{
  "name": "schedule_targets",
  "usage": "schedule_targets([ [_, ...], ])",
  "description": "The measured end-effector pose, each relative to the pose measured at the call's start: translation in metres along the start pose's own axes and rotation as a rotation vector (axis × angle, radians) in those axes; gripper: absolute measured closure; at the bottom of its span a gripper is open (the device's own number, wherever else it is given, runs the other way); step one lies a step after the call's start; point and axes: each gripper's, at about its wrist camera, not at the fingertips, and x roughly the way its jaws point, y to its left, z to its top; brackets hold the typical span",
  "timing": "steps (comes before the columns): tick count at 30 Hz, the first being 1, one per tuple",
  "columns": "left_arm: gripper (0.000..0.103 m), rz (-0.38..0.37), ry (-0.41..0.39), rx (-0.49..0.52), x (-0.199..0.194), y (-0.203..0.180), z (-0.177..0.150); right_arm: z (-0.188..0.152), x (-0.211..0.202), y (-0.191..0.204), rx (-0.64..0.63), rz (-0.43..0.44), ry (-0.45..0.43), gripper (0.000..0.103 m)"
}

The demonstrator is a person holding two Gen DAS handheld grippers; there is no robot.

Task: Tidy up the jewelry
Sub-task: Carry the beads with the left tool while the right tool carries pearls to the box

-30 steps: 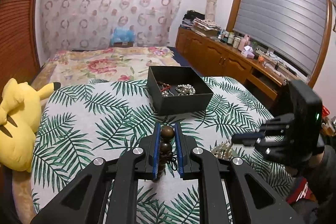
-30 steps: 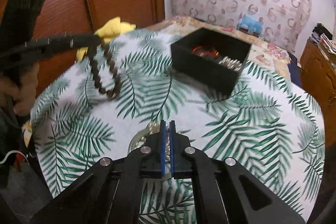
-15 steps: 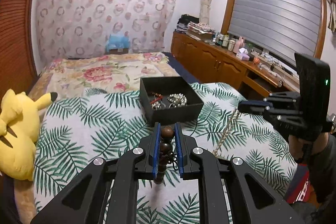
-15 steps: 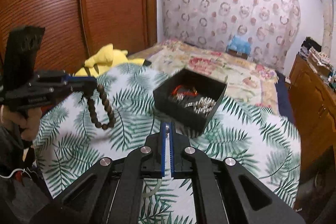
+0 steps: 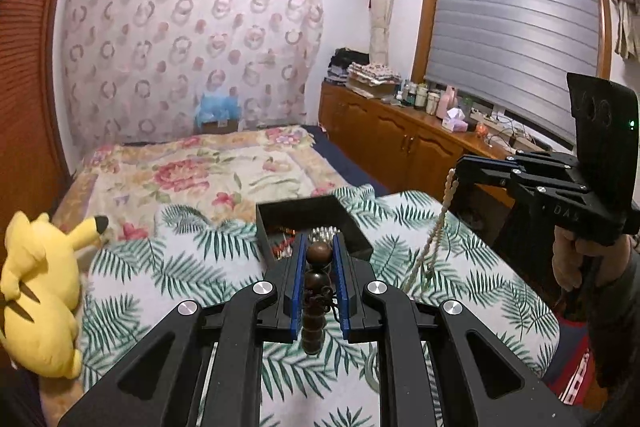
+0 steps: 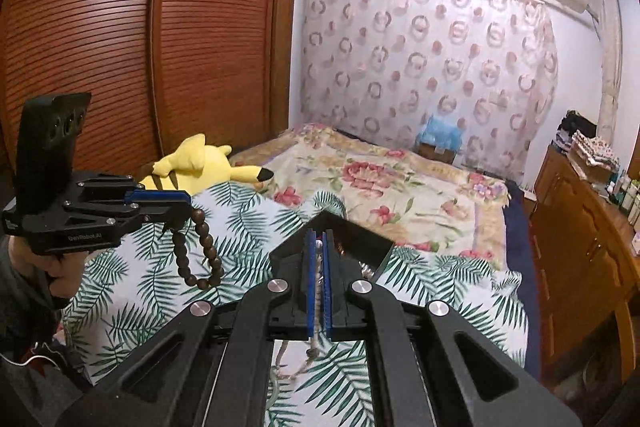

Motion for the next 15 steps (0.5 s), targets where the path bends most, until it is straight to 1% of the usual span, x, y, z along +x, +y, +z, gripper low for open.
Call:
schedule_targets([
  [5,0.091,0.005,-0.005,0.018,0.006,0.003,0.022,0.015,0.004,-0.013,0.004,-0.005,-0.018,0.099],
  [7,0.091,0.005,-0.005,0.019,0.008,0.003,0.025,0.021,0.005,-0.017,0.007,-0.004,-0.024,0.099],
  [15,0.091,0.01,0.008,0.027,0.032,0.011,0.053,0.05,0.017,-0.035,-0.01,0.003,-0.052,0.099],
])
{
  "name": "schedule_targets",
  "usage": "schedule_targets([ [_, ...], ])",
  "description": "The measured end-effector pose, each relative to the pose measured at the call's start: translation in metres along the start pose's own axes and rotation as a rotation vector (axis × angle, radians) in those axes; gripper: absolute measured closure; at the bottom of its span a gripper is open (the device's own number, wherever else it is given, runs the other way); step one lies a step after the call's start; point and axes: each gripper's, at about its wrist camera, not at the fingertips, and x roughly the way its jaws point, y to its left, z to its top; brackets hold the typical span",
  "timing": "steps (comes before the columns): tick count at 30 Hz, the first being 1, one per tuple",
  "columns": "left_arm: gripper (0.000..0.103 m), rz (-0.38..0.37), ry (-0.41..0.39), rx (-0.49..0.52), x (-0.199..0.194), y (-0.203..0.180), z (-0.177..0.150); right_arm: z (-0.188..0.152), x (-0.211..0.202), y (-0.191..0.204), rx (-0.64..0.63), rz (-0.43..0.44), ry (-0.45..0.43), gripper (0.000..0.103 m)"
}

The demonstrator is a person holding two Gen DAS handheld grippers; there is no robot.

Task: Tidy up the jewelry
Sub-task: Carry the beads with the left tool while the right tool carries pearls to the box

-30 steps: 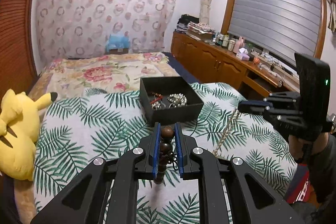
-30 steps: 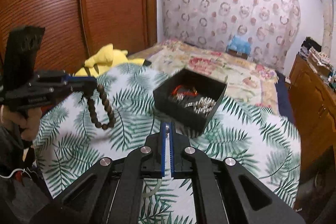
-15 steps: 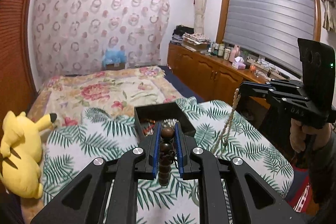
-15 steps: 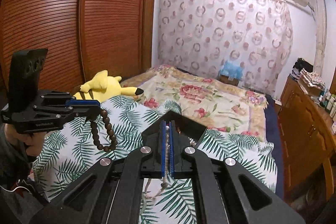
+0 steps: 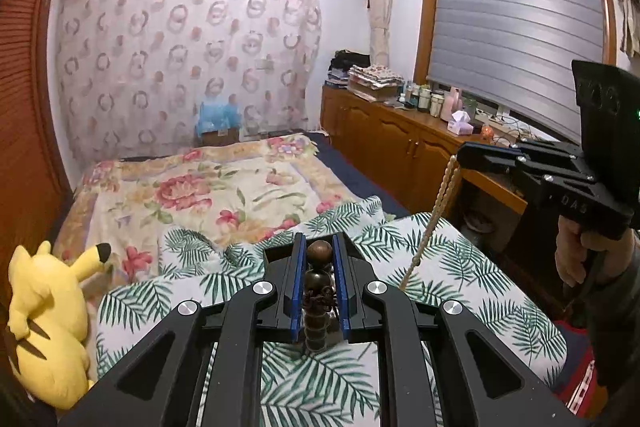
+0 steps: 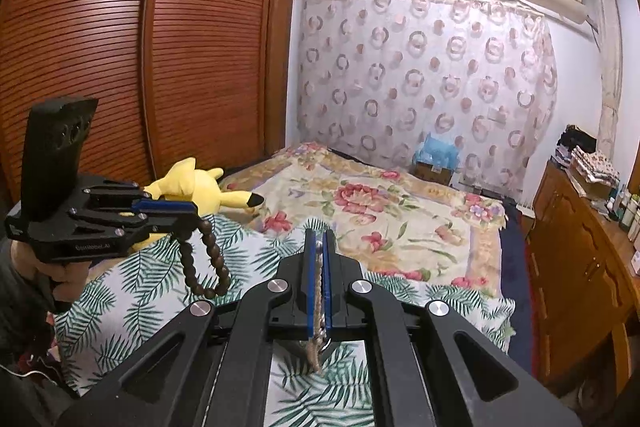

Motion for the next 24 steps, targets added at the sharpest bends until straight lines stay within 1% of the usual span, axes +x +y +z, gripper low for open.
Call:
schedule_targets([
  [8,0.091,0.0,0.011,0.009,0.024,0.003,0.018,0.029,0.013,-0.012,-0.013,0.02,-0.039,0.099],
  [13,0.091,-0.003,0.027,0.0,0.04,0.008,0.021,0.037,0.028,-0.021,-0.004,0.028,-0.037,0.099],
  [18,0.091,-0.001,0.053,-0.003,0.056,0.011,0.02,0.03,0.051,-0.03,0.025,0.045,0.002,0.099],
  [24,0.091,-0.002,0.078,-0.004,0.07,0.014,0.02,0.009,0.08,-0.031,0.05,0.065,0.076,0.098],
])
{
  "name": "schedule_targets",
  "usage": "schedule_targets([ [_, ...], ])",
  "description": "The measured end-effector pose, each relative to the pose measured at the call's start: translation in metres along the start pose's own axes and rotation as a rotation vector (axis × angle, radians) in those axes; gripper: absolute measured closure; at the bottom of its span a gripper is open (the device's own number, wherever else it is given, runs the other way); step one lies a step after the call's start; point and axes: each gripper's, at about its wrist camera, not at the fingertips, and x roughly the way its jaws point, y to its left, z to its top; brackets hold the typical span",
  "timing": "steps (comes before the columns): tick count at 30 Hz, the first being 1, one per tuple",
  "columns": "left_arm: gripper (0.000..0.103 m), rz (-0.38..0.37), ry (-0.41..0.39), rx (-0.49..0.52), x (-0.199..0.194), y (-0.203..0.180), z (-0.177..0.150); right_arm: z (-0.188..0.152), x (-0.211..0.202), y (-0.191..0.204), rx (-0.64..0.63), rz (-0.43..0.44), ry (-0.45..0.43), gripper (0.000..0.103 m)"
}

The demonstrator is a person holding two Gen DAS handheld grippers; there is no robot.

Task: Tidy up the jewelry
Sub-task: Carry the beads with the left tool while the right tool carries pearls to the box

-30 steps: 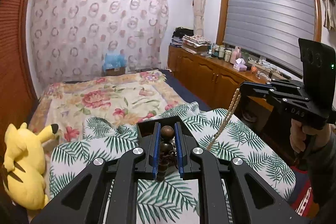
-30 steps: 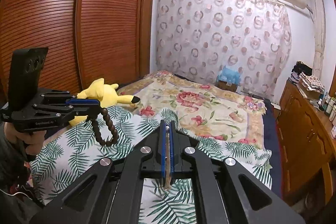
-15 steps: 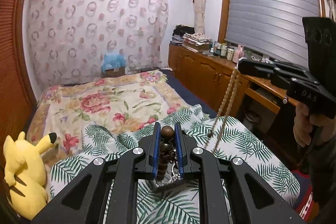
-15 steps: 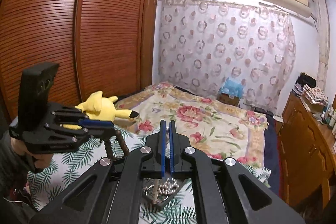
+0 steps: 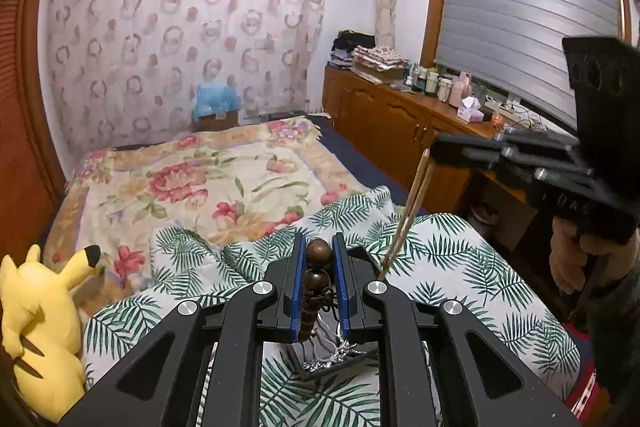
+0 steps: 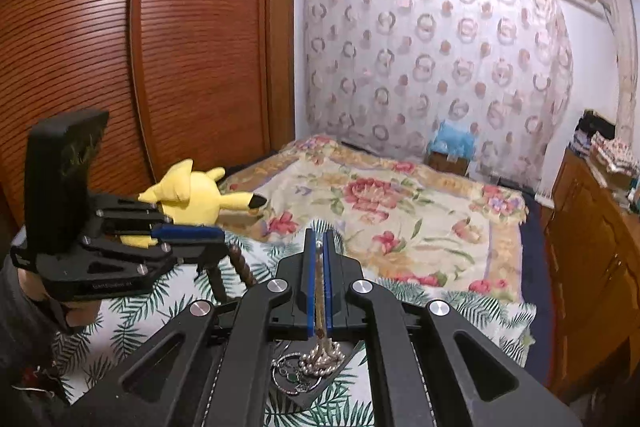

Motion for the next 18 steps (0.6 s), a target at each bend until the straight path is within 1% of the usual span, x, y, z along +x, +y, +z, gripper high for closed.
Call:
schedule_targets([
  [8,0.091,-0.013,0.023,0.0,0.014,0.0,-0.003,-0.021,0.024,0.0,0.029,0.005,0.06,0.097],
  [13,0.091,-0.017,0.049,0.0,0.024,-0.001,-0.006,-0.037,0.026,-0.005,0.061,0.002,0.082,0.096],
  [18,0.091,-0.021,0.088,0.012,0.038,-0.007,-0.014,-0.061,0.025,-0.007,0.091,-0.011,0.113,0.096],
])
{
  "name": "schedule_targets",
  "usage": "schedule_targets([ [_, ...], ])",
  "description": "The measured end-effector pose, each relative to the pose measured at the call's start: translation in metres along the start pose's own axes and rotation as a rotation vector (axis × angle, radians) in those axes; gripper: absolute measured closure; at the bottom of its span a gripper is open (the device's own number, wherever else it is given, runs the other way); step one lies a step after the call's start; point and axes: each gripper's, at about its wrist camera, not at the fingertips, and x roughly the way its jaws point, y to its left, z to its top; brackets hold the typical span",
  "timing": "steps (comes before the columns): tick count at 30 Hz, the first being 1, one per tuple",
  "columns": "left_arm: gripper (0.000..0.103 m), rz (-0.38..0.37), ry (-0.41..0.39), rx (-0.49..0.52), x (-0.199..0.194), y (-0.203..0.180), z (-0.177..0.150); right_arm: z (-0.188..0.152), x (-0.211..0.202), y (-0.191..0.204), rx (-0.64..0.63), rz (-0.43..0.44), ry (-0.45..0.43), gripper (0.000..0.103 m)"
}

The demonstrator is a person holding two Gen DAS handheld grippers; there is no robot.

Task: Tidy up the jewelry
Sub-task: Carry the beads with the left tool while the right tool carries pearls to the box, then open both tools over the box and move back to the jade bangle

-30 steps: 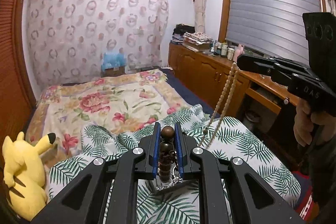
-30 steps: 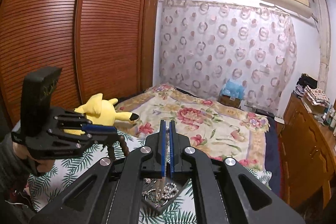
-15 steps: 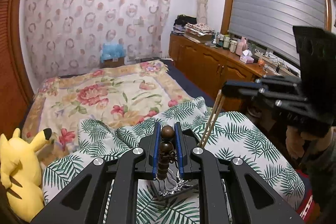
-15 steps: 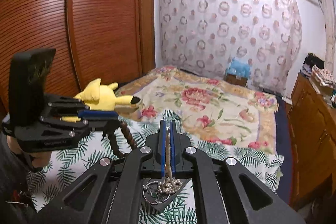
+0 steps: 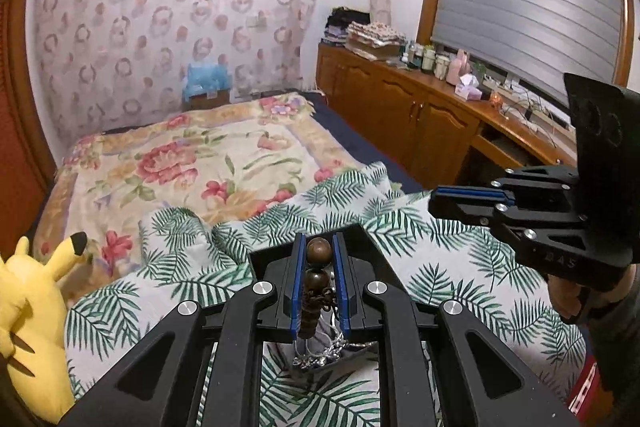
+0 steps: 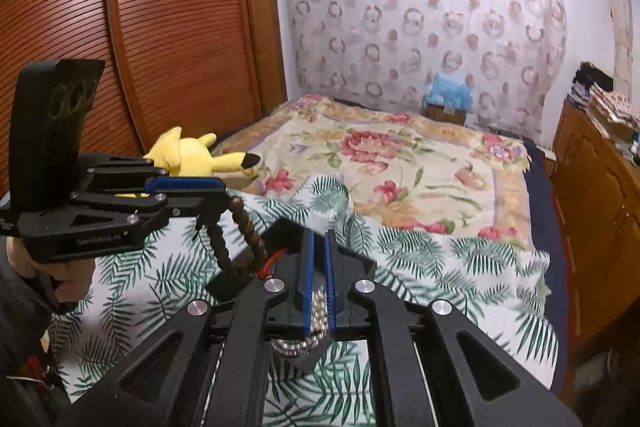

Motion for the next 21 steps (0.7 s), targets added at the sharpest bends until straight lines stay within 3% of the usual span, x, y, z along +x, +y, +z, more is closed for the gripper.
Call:
schedule_targets([
  [9,0.09,0.0,0.053,-0.002,0.023,-0.006,-0.016,-0.032,0.0,-0.001,0.037,-0.007,0.043,0.096],
  [12,0.072,0.008,0.064,-0.006,0.025,-0.007,-0.02,-0.043,0.002,0.002,0.037,-0.011,0.061,0.096],
  [21,0.052,0.032,0.075,0.004,0.01,-0.017,-0.043,-0.081,-0.005,0.023,0.03,-0.009,0.111,0.096],
])
